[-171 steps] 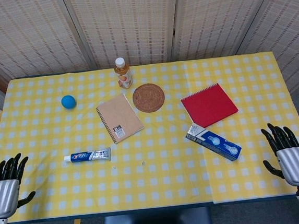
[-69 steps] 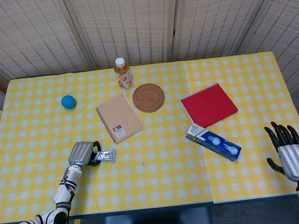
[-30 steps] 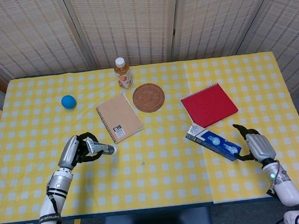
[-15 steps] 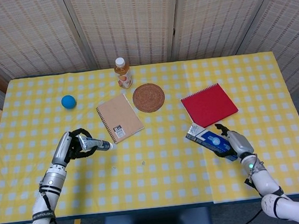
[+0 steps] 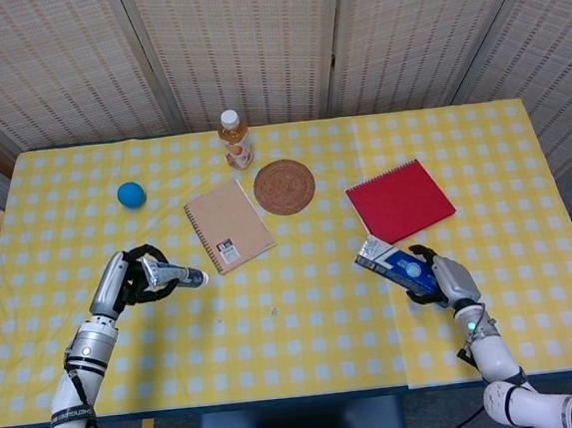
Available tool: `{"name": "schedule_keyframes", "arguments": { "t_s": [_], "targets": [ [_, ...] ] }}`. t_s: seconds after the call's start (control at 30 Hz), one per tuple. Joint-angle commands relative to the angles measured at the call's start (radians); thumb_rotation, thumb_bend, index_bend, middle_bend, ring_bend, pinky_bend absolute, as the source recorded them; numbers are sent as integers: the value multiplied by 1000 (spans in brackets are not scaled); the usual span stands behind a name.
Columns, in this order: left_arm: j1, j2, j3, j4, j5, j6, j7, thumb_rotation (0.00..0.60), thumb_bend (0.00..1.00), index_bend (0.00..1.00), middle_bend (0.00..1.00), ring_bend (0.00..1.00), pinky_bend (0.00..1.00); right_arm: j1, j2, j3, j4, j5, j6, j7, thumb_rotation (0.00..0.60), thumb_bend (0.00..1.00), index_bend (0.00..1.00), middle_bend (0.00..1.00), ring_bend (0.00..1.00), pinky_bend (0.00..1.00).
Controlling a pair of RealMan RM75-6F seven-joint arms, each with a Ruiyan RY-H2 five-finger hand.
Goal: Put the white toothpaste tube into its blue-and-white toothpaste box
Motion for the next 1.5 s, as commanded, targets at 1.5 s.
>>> {"name": "schedule_keyframes", "arguments": {
  "t_s": [1.5],
  "targets": [
    [-223,190,-312,-310,-604,26,18,600,446,879,1000,1000,1000,60,-376,-151,764,-930,468,1092,600,338,343,319,367,447]
  ]
}}
